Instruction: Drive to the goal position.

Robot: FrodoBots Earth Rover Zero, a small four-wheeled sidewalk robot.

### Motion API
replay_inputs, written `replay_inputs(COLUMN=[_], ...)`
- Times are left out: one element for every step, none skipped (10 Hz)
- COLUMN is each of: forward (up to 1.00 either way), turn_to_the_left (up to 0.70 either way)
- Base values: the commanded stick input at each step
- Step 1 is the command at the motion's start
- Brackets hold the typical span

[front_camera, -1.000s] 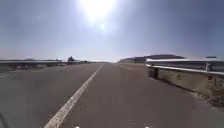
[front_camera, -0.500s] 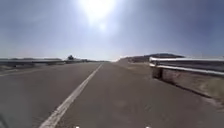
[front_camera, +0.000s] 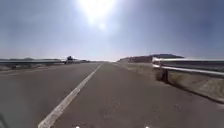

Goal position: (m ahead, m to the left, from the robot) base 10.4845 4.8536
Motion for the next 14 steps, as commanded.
replay_inputs(forward=[0.7, 0.7, 0.7, 0.7, 0.7, 0.7, 0.7, 0.7, 0.7, 0.7, 0.7, 0.7, 0.7, 0.7], turn_to_the_left=[0.0, 0.0, 0.0, 0.21, 0.27, 0.33, 0.35, 0.23, 0.0, 0.0, 0.0, 0.0, 0.0, 0.0])
